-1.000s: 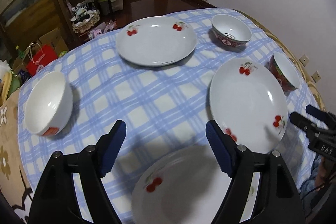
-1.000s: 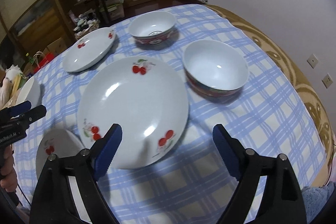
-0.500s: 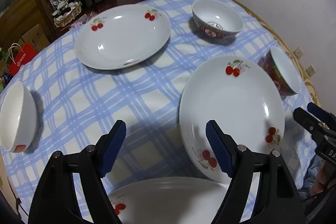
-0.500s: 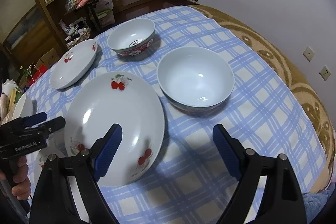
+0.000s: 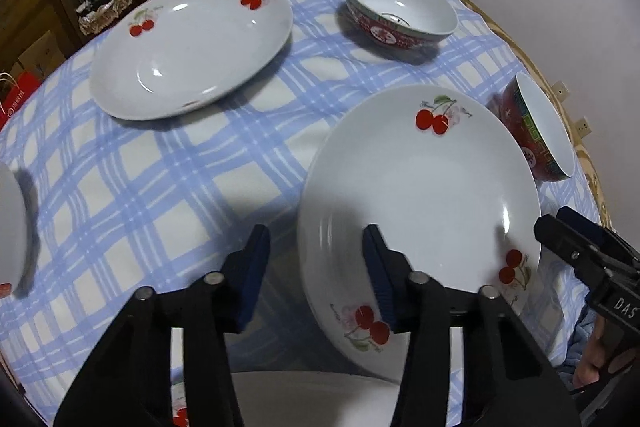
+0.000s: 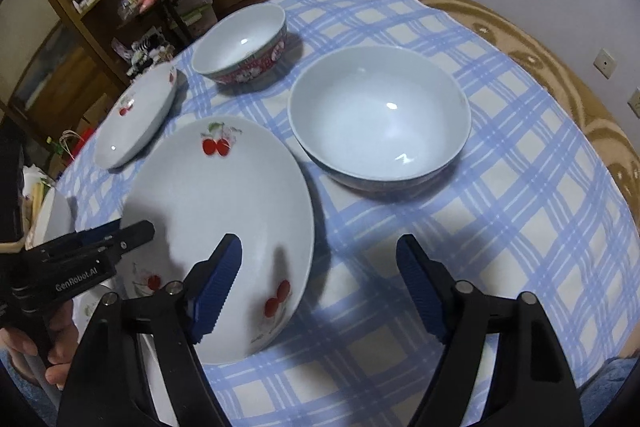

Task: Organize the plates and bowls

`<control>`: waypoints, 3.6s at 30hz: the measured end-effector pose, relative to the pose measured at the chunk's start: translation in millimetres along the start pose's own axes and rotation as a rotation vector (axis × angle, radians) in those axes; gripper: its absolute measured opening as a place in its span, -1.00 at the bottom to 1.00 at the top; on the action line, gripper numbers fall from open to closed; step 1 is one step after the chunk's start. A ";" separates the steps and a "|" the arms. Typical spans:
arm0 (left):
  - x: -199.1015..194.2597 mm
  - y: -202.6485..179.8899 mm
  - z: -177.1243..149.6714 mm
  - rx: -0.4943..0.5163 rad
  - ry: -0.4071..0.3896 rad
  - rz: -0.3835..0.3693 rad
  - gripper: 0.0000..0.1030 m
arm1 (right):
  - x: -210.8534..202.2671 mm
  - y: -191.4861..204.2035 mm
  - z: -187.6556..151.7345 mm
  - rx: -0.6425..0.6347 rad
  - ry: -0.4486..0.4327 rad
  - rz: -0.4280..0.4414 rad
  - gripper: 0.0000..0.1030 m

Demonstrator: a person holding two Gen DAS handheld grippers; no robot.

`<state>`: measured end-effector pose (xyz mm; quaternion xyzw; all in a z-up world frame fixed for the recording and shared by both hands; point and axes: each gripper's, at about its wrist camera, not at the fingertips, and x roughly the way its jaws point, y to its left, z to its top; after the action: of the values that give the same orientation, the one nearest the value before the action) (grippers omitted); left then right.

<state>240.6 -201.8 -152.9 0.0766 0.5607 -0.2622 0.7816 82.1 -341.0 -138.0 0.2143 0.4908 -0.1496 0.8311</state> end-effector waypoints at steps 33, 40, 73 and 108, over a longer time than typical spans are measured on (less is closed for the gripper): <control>-6.9 2.1 1.8 0.021 -0.032 -0.082 -0.69 | 12.2 1.2 -5.3 0.034 0.017 0.089 -0.73; -15.0 3.8 -1.2 0.012 -0.036 -0.071 -0.71 | 5.9 4.7 -5.5 0.010 0.005 0.091 -0.73; -95.9 53.3 -67.9 -0.076 -0.083 0.012 -0.70 | -42.3 75.5 -48.0 -0.117 -0.015 0.162 -0.73; -117.0 102.0 -154.7 -0.236 -0.061 0.026 -0.67 | -61.0 128.5 -107.7 -0.256 0.002 0.177 -0.73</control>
<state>134.4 -13.1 -119.0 -0.0169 0.5628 -0.1865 0.8051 31.3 -173.6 -103.3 0.1494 0.4860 -0.0119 0.8610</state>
